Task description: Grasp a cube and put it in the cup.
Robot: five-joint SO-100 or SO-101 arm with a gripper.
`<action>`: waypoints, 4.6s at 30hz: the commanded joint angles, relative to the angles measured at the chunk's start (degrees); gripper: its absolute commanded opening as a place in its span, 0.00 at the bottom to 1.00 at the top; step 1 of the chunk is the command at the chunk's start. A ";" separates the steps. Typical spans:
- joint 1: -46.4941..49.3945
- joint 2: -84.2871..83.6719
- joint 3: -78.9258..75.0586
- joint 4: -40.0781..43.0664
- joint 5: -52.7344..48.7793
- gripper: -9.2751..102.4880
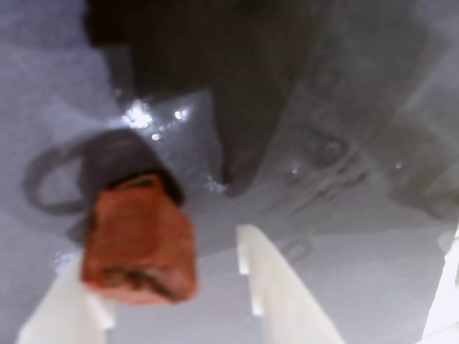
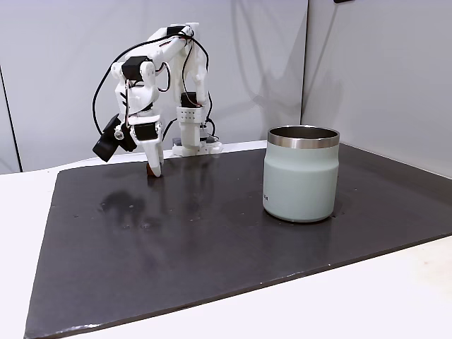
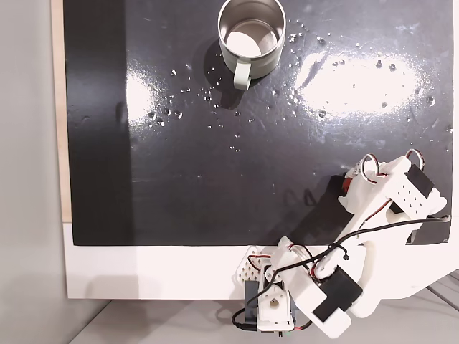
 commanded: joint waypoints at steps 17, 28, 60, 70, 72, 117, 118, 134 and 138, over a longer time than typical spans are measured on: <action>-2.11 8.35 -3.08 2.29 3.16 0.16; -9.67 18.19 -6.42 8.00 8.26 0.16; -30.67 40.61 -29.27 21.36 18.37 0.16; -38.58 25.14 -46.76 21.71 24.61 0.16; -39.81 21.80 -49.92 22.15 26.02 0.16; -54.49 -29.97 -102.57 20.39 39.02 0.15; -54.32 -30.15 -102.57 20.48 39.02 0.15; -52.21 -30.06 -102.30 21.36 39.29 0.30; -52.82 -29.62 -101.60 21.53 39.37 0.31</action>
